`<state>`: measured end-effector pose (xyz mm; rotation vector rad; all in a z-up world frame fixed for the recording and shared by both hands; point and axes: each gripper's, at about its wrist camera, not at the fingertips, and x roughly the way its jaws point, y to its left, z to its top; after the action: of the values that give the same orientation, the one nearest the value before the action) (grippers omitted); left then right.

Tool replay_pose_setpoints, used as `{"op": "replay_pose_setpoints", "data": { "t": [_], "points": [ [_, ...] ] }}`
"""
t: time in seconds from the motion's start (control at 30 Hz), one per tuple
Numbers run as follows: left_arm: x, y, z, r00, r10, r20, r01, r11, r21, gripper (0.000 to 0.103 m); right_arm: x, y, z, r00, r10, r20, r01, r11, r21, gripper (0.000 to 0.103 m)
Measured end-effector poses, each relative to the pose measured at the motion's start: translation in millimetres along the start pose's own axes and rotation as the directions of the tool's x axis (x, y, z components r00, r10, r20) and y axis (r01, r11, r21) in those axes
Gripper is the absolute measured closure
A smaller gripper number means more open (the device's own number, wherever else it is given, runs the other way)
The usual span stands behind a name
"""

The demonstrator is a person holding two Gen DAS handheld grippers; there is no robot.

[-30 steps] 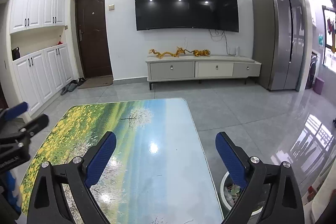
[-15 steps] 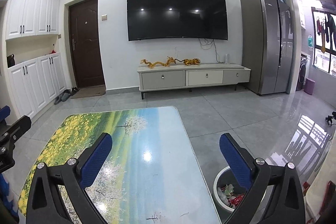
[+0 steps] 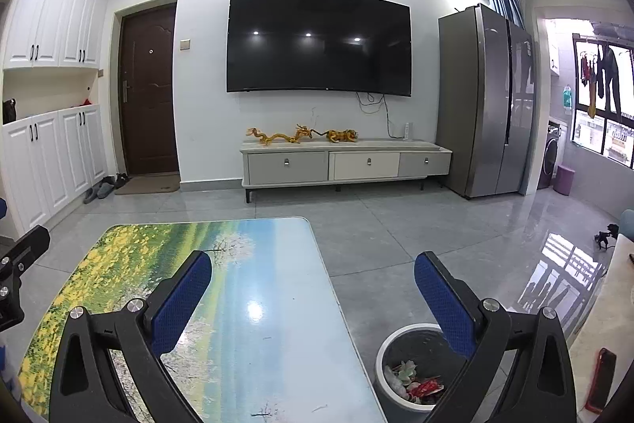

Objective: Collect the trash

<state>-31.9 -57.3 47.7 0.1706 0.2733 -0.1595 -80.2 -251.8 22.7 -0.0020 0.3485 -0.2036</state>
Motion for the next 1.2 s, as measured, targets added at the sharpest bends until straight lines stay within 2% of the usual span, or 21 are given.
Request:
{"op": "replay_pose_setpoints", "data": {
  "t": [0.33,0.5,1.2],
  "points": [
    [0.6,0.4,-5.4,1.0,0.009,0.0,-0.009,1.0,-0.021,0.0,12.3,2.8,-4.9,0.994,-0.095,-0.06,0.094,0.995,-0.024,0.0],
    [2.2,2.3,-6.0,1.0,0.03,-0.001,-0.03,0.999,-0.02,0.0,7.8,5.4,-4.1,0.987,-0.154,-0.043,0.152,0.987,-0.051,0.0],
    [1.3,5.7,-6.3,0.998,0.055,0.011,-0.055,0.998,-0.015,0.0,-6.3,-7.0,-6.3,0.984,-0.179,-0.008,0.179,0.983,-0.039,0.0]
  ]
}}
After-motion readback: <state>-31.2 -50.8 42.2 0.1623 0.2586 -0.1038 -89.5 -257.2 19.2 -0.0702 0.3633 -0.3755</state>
